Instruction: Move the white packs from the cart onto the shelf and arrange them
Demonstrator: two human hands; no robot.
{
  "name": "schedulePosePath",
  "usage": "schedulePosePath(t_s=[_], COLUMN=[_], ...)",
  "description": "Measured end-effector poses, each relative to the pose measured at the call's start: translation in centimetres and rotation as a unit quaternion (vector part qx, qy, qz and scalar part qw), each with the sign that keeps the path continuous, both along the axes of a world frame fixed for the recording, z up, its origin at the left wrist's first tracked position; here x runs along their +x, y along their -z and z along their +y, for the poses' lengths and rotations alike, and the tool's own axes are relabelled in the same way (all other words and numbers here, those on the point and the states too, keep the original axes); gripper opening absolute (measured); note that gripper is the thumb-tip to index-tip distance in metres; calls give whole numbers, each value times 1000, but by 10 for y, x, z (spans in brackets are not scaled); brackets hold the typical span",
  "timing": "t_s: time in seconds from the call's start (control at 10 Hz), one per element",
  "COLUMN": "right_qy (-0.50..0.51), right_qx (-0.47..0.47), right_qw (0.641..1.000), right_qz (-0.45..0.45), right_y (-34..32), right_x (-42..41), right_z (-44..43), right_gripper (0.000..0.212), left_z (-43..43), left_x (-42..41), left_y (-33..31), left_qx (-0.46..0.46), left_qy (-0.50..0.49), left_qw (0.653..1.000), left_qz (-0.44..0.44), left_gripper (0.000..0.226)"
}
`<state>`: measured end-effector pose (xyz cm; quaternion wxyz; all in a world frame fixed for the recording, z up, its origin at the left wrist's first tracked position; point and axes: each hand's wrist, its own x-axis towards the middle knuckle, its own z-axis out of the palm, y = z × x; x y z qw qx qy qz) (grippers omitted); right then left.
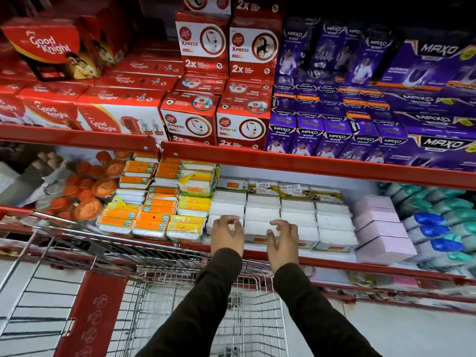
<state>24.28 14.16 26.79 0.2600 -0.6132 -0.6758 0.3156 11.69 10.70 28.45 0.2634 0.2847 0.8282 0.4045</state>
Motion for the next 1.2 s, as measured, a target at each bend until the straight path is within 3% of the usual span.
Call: schedulePosePath(t_s=[0.1, 0.3, 0.4, 0.6, 0.7, 0.8, 1.0, 1.1, 1.2], right_qy=[-106, -206, -207, -210, -133, -92, -103, -106, -116], right_qx=[66, -12, -10, -44, 4, -8, -42, -37, -18], right_qw=[969, 918, 919, 937, 954, 950, 939, 947, 953], right_qz=[-213, -337, -335, -277, -269, -297, -325, -299, -278], right_y=[7, 28, 36, 21, 14, 16, 32, 29, 24], right_x=[2, 7, 10, 17, 44, 75, 120, 122, 127], right_z=[29, 54, 52, 61, 76, 89, 103, 104, 102], right_gripper=[47, 69, 80, 69, 65, 66, 81, 72, 72], left_z=[19, 33, 32, 37, 43, 53, 68, 66, 64], left_x=[-9, -13, -12, -6, 14, 38, 73, 76, 78], left_y=[8, 45, 52, 47, 42, 41, 53, 52, 50], left_qx=[-112, -234, -232, -237, -211, -191, -208, -199, -183], left_qy=[155, 276, 271, 260, 272, 306, 315, 299, 259], left_qw=[949, 888, 886, 887, 878, 871, 856, 866, 886], left_qz=[249, 283, 297, 300, 333, 333, 353, 348, 338], left_gripper=[45, 68, 68, 72, 77, 69, 70, 90, 93])
